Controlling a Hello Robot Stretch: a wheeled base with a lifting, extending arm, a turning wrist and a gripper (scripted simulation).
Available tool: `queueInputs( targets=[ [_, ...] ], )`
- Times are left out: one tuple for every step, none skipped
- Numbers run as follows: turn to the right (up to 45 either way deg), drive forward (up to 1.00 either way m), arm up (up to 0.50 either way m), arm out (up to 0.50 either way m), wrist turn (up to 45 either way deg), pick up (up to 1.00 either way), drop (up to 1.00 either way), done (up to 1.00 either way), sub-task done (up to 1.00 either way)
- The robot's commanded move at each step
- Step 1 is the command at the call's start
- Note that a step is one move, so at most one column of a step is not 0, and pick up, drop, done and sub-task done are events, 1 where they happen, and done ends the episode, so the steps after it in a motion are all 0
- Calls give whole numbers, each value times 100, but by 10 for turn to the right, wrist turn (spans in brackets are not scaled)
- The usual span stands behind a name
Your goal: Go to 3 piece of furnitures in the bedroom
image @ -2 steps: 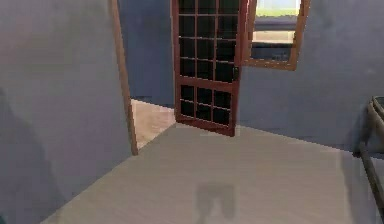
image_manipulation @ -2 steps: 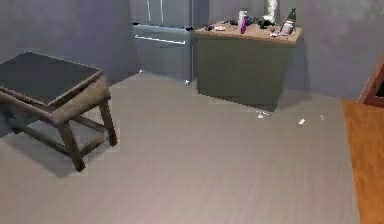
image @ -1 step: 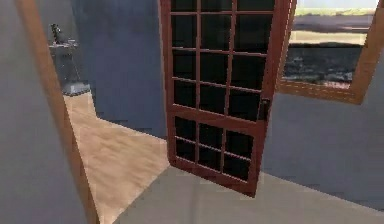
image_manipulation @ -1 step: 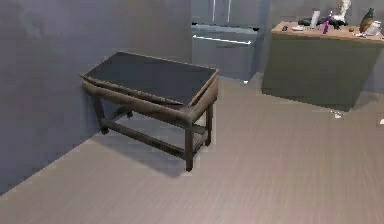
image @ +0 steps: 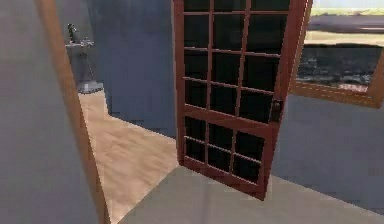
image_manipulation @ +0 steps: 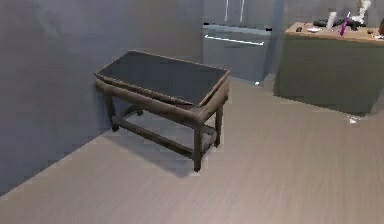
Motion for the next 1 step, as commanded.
queueInputs(
  targets=[
    [0,95,0,0,0,0,0,0,0]
  ],
)
